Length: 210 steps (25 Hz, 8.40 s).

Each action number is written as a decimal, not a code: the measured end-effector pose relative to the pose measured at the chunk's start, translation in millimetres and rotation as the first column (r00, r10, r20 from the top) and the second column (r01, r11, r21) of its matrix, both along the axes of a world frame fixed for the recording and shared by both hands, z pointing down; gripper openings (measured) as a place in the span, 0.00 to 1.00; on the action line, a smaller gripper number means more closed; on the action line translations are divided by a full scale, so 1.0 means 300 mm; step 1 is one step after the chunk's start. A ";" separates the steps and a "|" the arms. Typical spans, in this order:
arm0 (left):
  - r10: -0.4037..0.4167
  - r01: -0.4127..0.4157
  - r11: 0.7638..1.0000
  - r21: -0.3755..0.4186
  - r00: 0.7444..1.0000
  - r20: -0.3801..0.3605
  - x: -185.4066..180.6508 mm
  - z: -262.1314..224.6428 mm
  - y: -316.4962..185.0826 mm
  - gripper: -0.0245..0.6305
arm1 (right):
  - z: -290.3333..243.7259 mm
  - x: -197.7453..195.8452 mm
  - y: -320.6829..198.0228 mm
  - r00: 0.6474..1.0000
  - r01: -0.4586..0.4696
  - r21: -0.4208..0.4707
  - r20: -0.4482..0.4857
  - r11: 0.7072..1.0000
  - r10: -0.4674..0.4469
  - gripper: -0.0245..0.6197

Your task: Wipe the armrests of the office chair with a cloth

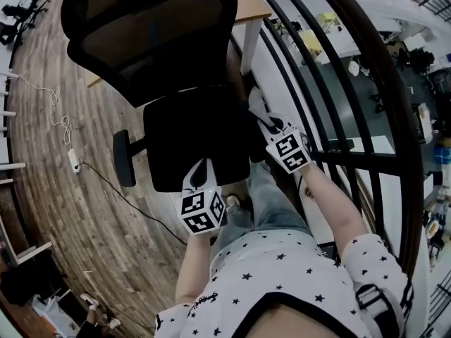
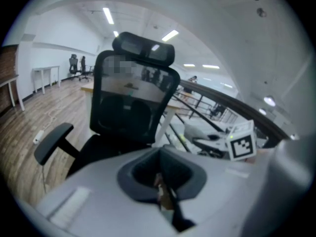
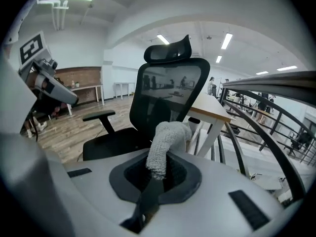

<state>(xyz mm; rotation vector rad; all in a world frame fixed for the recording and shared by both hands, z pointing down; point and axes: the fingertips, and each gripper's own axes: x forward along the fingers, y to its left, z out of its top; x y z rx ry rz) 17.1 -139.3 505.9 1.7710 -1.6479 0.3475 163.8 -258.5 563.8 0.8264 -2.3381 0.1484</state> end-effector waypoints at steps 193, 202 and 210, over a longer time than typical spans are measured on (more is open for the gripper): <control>-0.429 0.429 0.902 -0.051 0.903 0.020 -1.265 0.023 0.492 0.04 | 0.027 -1.398 0.400 0.900 0.426 -0.172 -0.023 0.888 -0.436 0.08; -0.379 0.377 0.921 -0.099 0.925 0.003 -1.324 0.092 0.419 0.04 | 0.147 -1.513 0.276 0.898 0.406 -0.204 -0.091 0.891 -0.430 0.08; -0.354 0.351 0.928 -0.127 0.935 -0.008 -1.394 0.145 0.356 0.04 | 0.235 -1.635 0.169 0.902 0.379 -0.209 -0.136 0.901 -0.411 0.08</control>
